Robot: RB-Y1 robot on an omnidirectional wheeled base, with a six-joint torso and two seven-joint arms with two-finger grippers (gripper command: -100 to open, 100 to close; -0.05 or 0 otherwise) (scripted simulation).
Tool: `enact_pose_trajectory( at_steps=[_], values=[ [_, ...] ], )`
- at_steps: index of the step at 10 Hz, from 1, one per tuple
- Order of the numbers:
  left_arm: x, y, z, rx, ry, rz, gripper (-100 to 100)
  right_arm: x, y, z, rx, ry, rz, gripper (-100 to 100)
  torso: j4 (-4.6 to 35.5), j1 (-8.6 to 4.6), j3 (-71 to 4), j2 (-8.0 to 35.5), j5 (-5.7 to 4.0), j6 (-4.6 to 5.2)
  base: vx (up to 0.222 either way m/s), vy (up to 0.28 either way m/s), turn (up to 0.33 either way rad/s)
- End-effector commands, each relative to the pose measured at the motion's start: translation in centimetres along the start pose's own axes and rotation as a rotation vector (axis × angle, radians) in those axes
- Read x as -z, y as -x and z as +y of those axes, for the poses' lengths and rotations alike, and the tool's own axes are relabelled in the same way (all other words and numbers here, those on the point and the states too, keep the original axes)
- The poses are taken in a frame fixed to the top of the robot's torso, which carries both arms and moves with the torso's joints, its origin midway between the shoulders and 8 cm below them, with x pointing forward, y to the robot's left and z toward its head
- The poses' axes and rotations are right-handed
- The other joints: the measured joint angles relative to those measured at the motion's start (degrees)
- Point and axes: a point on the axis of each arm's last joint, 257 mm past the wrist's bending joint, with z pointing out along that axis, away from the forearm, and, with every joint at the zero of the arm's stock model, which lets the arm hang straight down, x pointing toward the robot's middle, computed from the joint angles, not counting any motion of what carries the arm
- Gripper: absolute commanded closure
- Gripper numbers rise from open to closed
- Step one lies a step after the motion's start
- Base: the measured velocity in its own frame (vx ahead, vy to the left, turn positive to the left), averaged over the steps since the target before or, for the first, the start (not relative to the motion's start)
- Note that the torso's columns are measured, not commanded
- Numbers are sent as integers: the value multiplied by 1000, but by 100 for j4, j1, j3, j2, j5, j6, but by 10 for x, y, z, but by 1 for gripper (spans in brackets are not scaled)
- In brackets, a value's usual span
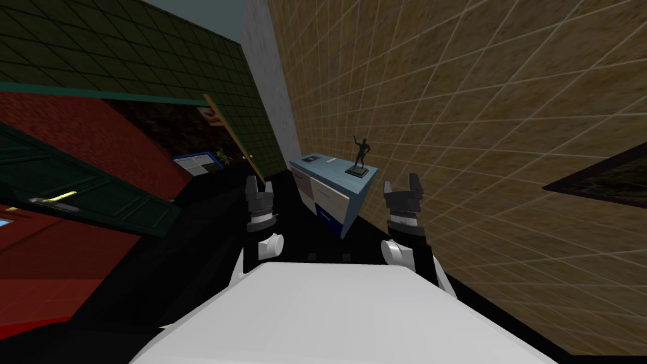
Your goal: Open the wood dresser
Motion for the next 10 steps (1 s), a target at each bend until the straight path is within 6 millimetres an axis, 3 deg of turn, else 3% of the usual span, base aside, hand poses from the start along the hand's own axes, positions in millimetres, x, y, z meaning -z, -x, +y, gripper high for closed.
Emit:
enact_pose_trajectory(
  at_steps=[1, 9, 10],
  values=[
    [0, 0, 0, 0, 0, 0, 0, 0, 0, 0, 0, 0, 0, 0, 235, 0, -467, 232, 0, 0, 0, 0, 0],
    [0, 0, 0, 0, 0, 0, 0, 0, 0, 0, 0, 0, 0, 0, 3537, 0, -7073, 3539, 0, 0, 0, 0, 0],
    [0, 0, 0, 0, 0, 0, 0, 1, -2, -2, 41, -5, 32, -100, 3960, 0, -7919, 3962, 0, 0, 6, 19, -21]
  ],
)
